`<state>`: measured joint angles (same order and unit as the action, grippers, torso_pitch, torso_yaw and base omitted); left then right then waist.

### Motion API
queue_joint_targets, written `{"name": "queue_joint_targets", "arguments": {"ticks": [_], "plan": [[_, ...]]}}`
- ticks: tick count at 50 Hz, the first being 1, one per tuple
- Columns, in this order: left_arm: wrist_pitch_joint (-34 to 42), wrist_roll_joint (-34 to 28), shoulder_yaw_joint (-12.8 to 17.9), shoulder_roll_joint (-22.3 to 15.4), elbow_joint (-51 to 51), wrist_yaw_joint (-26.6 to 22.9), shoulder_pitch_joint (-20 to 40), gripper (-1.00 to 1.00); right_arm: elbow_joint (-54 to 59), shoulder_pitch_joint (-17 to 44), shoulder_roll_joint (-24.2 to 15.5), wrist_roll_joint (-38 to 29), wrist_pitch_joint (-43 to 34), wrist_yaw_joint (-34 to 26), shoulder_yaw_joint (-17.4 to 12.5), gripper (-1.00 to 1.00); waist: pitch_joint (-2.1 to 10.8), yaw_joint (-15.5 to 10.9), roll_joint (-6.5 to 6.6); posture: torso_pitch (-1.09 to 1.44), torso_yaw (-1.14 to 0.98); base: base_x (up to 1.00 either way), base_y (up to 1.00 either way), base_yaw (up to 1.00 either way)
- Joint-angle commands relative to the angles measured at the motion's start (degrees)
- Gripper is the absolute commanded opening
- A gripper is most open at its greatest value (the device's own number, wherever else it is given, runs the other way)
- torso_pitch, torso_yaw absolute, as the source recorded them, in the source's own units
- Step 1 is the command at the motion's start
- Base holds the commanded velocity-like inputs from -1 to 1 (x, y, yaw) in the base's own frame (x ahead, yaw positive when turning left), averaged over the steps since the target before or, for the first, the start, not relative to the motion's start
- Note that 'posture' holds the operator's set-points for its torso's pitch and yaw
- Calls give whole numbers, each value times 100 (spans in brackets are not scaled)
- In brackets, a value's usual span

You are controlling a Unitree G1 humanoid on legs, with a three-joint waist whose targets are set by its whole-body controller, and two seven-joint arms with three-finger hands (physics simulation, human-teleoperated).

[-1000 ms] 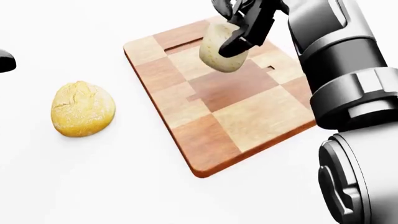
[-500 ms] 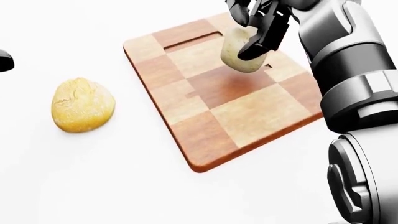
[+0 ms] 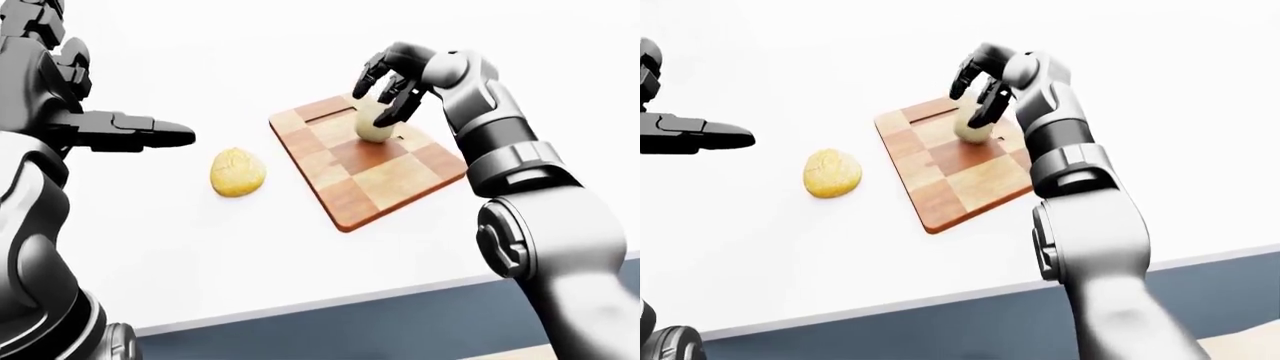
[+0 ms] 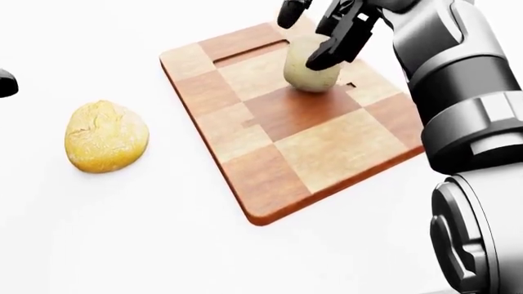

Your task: Place the bread and cheese on the cutting board.

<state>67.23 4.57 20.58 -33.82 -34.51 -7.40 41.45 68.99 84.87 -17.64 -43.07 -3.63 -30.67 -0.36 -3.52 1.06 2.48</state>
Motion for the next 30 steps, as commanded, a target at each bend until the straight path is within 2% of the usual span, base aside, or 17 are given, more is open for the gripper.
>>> {"name": "queue_joint_targets", "arguments": {"ticks": [1,5,8,9,23,26,30], "plan": [[-158,-40,66,-102,-77,33,184,100,-240,284,-60,24,94,78,-35,24,180,2,13,0,0,0,0,0],[-178,-37,58,-116,-32,27,216,100,-243,306,-46,18,101,38,-31,63,179,2,13,0,0,0,0,0],[-174,-31,67,-140,-7,21,251,100,-234,343,-43,17,104,39,-37,79,180,4,14,0,0,0,0,0],[-176,-28,66,-142,-9,20,247,100,-245,346,-43,17,120,10,-32,99,181,4,15,0,0,0,0,0],[-183,1,122,-140,-76,35,140,100,-423,375,47,123,89,-125,-58,100,173,12,21,0,0,0,0,0],[-199,-2,117,-124,-82,47,112,100,-721,369,237,314,-64,-369,-103,100,168,13,27,0,0,0,0,0],[-192,-10,121,-107,-109,57,76,100,-1254,394,586,505,-302,-717,-11,100,158,29,46,0,0,0,0,0]]}}
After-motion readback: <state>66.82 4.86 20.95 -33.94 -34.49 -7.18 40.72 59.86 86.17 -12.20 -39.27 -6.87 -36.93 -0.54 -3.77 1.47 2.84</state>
